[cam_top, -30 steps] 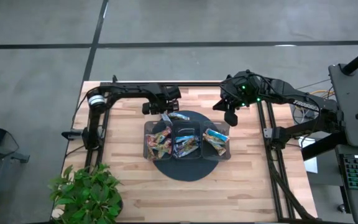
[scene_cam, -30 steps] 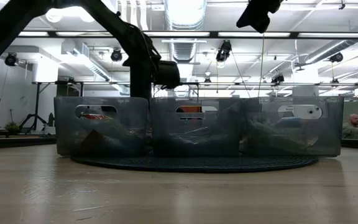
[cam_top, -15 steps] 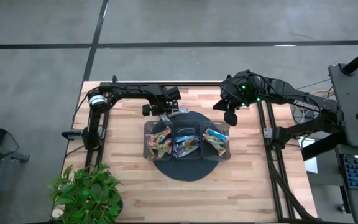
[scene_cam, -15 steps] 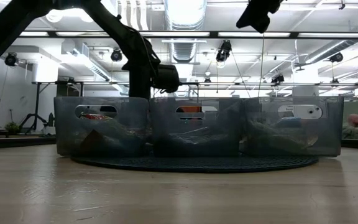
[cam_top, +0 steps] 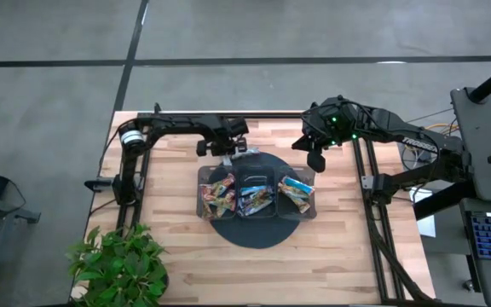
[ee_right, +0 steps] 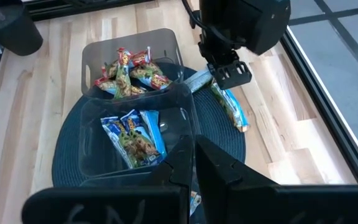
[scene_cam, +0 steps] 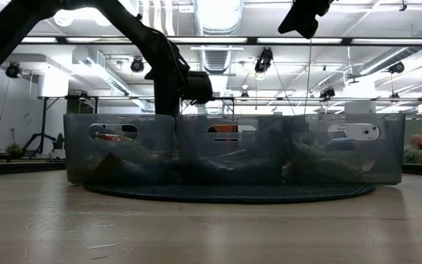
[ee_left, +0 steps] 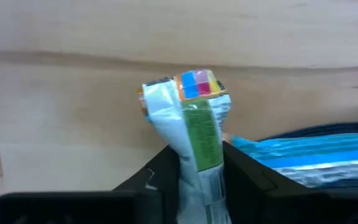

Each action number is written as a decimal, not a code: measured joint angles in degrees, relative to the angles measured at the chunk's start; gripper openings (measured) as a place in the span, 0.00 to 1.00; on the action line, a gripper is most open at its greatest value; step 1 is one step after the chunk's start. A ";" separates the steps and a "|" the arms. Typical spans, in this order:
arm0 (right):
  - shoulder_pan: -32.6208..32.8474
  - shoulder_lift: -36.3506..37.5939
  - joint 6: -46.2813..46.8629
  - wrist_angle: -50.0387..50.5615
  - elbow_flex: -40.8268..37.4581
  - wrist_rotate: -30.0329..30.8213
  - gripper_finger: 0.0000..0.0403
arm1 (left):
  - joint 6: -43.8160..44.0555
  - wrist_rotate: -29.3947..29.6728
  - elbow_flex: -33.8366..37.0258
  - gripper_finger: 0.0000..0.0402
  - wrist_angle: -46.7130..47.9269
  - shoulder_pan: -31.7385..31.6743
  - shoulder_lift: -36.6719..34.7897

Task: Pick and place Granola Bars by type
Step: Put the yellow granola bar into the right black bin

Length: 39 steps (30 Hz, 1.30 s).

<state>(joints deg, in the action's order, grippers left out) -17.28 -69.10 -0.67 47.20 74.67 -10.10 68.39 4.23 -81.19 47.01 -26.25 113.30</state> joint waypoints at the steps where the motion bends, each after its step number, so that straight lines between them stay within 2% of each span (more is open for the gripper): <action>1: 0.00 0.00 0.00 0.00 0.00 0.02 0.03 | -0.56 0.05 -0.50 0.21 0.03 -0.05 0.01; 15: 0.02 0.00 0.04 0.00 0.00 0.12 0.03 | -7.37 1.82 -8.30 0.21 1.69 -2.09 -0.09; 23: 0.02 0.00 0.02 0.00 0.00 0.21 0.03 | -8.51 1.82 -7.20 0.21 4.10 -2.40 -0.09; 33: 0.02 0.00 0.04 -0.02 0.00 0.24 0.03 | -9.94 2.33 -7.16 0.21 2.57 -2.16 -0.09; 39: 0.02 0.00 0.02 -0.07 0.00 0.27 0.03 | -13.42 -0.30 -6.93 0.23 1.57 -2.16 -0.09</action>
<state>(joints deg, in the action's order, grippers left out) -17.26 -69.10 -0.64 47.13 74.67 -9.83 54.96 3.93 -88.12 48.58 -28.40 113.21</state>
